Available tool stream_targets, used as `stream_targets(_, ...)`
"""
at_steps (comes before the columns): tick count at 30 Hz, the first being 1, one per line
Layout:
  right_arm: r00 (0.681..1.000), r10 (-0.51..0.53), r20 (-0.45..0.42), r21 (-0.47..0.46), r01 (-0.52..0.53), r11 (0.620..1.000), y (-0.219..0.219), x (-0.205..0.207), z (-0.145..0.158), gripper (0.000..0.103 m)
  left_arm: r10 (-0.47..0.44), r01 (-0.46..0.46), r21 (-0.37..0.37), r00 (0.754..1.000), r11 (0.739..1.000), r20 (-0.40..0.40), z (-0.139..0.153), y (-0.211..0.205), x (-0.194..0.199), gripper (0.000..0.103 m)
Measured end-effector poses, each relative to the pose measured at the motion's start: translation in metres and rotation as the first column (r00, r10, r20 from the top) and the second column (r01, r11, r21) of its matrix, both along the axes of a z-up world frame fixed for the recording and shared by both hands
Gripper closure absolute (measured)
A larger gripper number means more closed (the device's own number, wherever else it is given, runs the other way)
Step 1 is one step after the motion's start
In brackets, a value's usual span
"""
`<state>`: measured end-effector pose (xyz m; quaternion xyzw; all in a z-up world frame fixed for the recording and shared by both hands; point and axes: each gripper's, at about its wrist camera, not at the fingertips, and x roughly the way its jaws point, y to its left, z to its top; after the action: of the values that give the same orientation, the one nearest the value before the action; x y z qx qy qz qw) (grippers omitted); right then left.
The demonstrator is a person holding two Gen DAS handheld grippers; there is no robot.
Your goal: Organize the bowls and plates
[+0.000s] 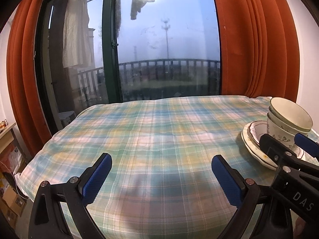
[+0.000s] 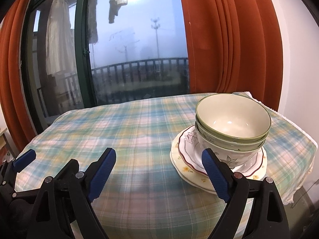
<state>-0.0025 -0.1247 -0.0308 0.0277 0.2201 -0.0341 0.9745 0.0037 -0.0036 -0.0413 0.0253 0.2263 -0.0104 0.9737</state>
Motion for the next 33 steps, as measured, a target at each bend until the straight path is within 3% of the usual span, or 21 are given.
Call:
stream_targets(12, 1.0, -0.01, 0.018, 0.0, 0.01, 1.0, -0.007, -0.001, 0.002, 0.01, 0.002, -0.002, -0.005, 0.999, 1.0, 0.032, 0.003, -0.002, 0.003, 0.0)
stream_targets(33, 0.999, -0.033, 0.005, -0.01, 0.033, 0.999, -0.022, 0.006, 0.001, 0.009, 0.005, -0.005, -0.025, 1.0, 1.0, 0.015, -0.001, -0.014, 0.008, 0.0)
